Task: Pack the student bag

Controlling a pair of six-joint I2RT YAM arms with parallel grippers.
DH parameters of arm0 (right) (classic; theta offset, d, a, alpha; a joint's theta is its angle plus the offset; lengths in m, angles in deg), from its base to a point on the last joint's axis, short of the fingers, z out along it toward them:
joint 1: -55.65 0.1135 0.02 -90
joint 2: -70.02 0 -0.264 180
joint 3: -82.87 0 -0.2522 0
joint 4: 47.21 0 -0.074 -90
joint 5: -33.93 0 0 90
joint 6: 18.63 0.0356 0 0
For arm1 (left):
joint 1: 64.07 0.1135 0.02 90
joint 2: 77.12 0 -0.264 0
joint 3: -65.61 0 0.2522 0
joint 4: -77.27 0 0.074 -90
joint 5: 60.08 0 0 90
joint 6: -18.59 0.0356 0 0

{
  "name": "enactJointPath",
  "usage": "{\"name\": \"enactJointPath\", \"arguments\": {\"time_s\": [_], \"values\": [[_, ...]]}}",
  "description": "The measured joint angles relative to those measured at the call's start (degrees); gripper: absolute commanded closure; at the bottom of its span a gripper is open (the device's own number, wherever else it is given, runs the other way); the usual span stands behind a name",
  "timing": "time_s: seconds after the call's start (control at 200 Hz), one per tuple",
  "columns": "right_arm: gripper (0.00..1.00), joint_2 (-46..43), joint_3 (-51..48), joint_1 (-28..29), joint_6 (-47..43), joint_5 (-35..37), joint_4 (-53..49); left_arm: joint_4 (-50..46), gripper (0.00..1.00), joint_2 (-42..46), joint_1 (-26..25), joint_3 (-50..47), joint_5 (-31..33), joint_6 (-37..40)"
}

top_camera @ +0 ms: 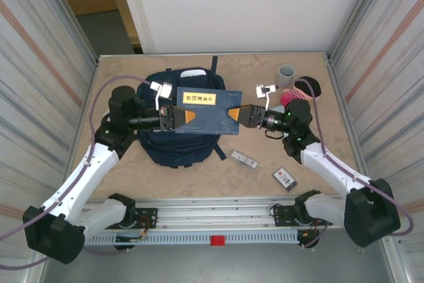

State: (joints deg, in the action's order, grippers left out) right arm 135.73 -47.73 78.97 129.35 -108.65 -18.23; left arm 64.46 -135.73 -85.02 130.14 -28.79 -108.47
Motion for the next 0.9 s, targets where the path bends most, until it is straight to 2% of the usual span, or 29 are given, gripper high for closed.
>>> {"name": "enactJointPath", "arguments": {"time_s": [0.075,0.13,0.17,0.215,0.251,0.296,0.376,0.416,0.461,0.541,0.661,0.777,0.897], "values": [[0.44,2.01,0.35,0.79,2.95,-1.73,3.61,0.96,1.00,-0.44,0.00,0.02,-0.42,-1.42],[0.63,3.02,0.76,1.73,4.90,-2.91,5.38,1.27,1.00,-1.03,0.00,0.11,-0.44,-2.19],[0.81,3.45,1.33,2.47,5.42,-3.78,6.34,1.03,0.92,-1.64,0.00,0.28,-0.31,-2.27],[1.00,3.63,1.75,2.99,6.34,-4.52,7.10,0.09,0.77,-2.34,0.00,0.81,-0.22,-2.19],[1.00,3.63,1.86,2.93,6.84,-4.76,7.52,-1.18,0.70,-2.75,0.11,1.55,-0.02,-1.42],[1.00,3.56,1.88,2.40,8.04,-5.07,7.96,-4.39,0.55,-3.13,0.26,3.41,1.46,0.17],[1.00,2.10,1.05,-0.55,9.64,-4.44,8.15,-11.74,0.30,-3.04,0.72,7.39,7.61,6.34],[1.00,0.44,-0.04,-2.84,10.45,-3.37,7.87,-14.75,0.25,-2.54,0.76,8.76,11.04,9.70],[1.00,-1.88,-1.57,-5.62,10.80,-1.40,7.02,-18.05,0.23,-1.53,0.76,9.60,15.08,13.97],[1.00,-7.50,-4.55,-10.21,10.56,3.65,2.49,-24.59,0.23,1.14,0.74,9.94,22.34,26.53],[1.00,-15.28,-5.88,-11.56,7.76,10.84,-7.93,-32.57,0.24,3.78,0.31,9.60,30.42,45.03],[1.00,-20.46,-5.88,-11.56,5.11,15.91,-14.91,-38.29,0.18,3.06,-5.33,7.43,39.52,62.99],[1.00,-22.18,-5.88,-11.54,2.91,19.10,-19.54,-39.78,0.17,-2.14,-10.05,2.99,47.80,74.95]]}}
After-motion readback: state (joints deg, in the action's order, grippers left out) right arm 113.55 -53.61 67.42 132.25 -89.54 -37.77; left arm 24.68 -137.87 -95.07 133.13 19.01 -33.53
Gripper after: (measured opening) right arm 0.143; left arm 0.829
